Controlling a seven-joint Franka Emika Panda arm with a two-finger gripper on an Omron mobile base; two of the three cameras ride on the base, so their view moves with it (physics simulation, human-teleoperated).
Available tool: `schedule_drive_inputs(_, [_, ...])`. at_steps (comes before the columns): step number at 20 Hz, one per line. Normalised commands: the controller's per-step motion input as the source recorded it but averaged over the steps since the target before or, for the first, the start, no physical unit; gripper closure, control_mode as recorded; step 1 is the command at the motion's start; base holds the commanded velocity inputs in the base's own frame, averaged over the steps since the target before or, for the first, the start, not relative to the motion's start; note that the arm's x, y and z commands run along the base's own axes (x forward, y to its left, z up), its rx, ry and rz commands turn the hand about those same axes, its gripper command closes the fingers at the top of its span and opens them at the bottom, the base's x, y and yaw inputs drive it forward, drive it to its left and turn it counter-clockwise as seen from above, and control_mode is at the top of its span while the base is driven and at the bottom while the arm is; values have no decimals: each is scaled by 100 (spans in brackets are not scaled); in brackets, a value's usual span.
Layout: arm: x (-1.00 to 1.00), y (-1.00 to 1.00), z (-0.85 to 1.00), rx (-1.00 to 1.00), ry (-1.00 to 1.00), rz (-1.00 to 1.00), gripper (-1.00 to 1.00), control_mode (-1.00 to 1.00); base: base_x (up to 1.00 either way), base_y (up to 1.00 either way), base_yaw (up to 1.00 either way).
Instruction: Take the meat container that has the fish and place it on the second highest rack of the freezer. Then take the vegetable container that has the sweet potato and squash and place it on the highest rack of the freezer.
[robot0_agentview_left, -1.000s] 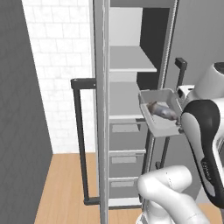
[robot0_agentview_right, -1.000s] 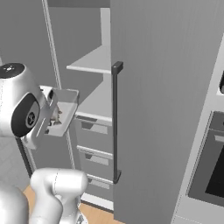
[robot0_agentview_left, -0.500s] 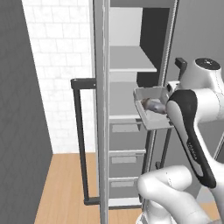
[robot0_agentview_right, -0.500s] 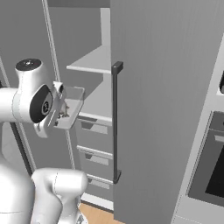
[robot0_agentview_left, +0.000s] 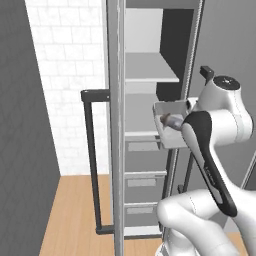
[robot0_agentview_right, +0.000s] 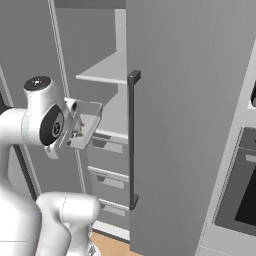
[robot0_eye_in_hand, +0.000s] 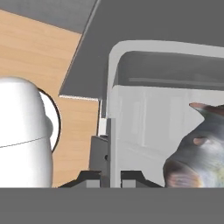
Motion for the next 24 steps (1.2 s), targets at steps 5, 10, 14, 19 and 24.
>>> schedule_drive_inputs(5, [33, 0, -22, 0, -2, -3, 100, -100, 0, 0, 0])
schedule_drive_inputs(10, [37, 0, -8, 0, 0, -2, 100, -100, 0, 0, 0])
schedule_drive_inputs(14, [37, 0, -15, 0, 0, -1, 100, -100, 0, 0, 0])
schedule_drive_inputs(19, [38, 0, -17, 0, 0, -3, 100, -100, 0, 0, 0])
schedule_drive_inputs(24, [42, 0, -15, 0, 0, -3, 100, -100, 0, 0, 0])
